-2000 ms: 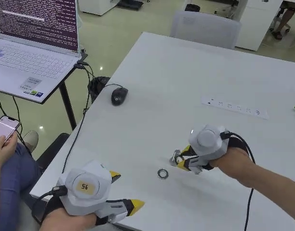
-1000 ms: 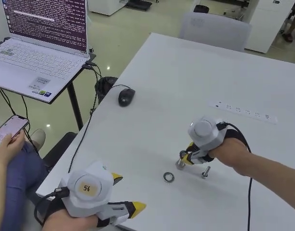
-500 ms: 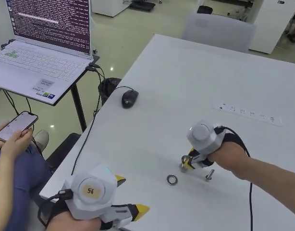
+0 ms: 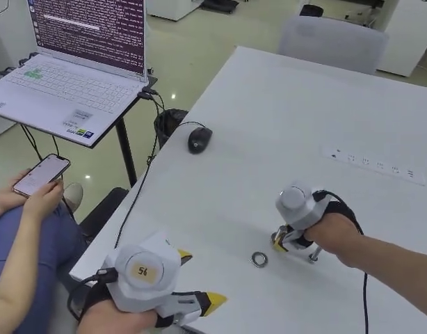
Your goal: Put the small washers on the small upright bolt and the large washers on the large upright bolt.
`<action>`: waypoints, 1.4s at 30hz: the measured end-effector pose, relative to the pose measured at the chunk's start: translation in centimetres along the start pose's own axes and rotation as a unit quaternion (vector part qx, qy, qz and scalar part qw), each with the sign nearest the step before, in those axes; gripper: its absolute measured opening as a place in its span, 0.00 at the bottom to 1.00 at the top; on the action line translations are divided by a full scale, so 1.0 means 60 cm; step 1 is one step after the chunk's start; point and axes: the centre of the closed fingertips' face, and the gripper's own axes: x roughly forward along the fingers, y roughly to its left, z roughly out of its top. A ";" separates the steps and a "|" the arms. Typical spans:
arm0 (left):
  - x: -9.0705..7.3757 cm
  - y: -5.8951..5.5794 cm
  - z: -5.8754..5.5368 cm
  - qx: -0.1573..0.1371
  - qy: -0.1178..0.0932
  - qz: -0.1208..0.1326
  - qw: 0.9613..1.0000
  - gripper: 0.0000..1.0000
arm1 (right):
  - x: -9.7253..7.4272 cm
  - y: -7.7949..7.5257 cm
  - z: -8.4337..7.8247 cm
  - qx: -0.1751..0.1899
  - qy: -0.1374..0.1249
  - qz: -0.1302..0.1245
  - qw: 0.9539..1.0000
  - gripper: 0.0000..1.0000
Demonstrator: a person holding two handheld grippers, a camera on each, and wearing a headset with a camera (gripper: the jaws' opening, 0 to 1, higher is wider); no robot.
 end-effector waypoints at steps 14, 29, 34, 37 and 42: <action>-0.001 0.005 0.011 0.004 -0.005 0.002 1.000 0.55 | -0.022 0.008 -0.006 0.047 -0.033 -0.011 0.998 0.26; 0.011 -0.004 0.016 0.033 0.004 -0.025 0.999 0.55 | -0.047 0.102 -0.063 0.131 -0.104 -0.026 0.986 0.30; 0.017 -0.006 0.027 0.047 0.001 -0.038 0.998 0.55 | -0.043 0.132 -0.082 0.150 -0.112 -0.029 0.982 0.30; 0.021 -0.010 0.031 0.053 -0.002 -0.049 0.997 0.55 | -0.041 0.143 -0.087 0.161 -0.110 -0.031 0.980 0.30; 0.024 -0.018 0.031 0.066 0.001 -0.070 0.995 0.55 | -0.034 0.150 -0.081 0.180 -0.120 -0.035 0.976 0.30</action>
